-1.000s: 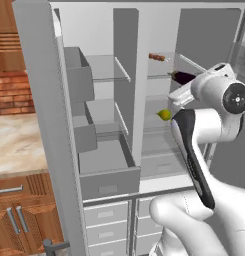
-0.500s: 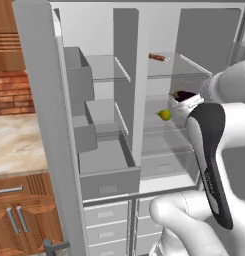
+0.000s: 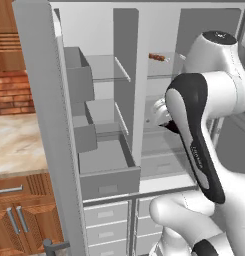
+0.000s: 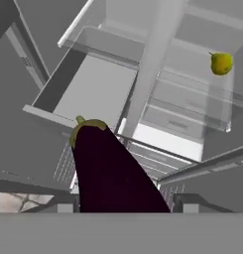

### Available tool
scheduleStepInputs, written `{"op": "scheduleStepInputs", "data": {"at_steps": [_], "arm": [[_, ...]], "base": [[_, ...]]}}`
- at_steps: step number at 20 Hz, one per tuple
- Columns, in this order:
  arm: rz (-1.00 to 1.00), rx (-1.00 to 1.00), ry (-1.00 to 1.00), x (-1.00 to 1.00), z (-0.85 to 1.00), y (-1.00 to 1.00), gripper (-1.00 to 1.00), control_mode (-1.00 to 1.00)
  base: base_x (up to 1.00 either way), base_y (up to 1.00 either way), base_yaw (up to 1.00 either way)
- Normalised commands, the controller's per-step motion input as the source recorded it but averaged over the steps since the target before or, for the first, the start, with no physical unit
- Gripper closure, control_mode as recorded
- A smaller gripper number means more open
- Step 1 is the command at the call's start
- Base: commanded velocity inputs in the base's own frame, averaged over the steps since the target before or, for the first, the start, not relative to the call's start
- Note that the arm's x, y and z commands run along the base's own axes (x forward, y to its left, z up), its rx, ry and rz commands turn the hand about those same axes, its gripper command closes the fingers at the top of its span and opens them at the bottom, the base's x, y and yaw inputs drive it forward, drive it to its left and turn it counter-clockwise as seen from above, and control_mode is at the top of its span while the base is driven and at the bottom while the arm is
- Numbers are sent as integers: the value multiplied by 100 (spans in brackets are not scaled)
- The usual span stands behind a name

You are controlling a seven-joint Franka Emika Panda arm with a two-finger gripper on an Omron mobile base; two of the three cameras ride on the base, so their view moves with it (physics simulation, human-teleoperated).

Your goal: Take the pear and eggplant from the fridge shelf and place them in the freezer drawer to begin freezing them.

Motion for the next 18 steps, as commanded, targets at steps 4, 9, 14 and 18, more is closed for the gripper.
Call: {"op": "scheduleStepInputs", "data": {"at_steps": [4, 9, 14, 18], "arm": [[2, 0, 31, 50, -85, 67, 100, -100], [4, 0, 18, 43, -95, 35, 100, -100], [3, 0, 2, 27, -76, 18, 100, -100], [1, 0, -2, 51, -47, 25, 100, -100]], "base": [[0, 0, 0], [0, 0, 0], [0, 0, 0], [0, 0, 0]]}}
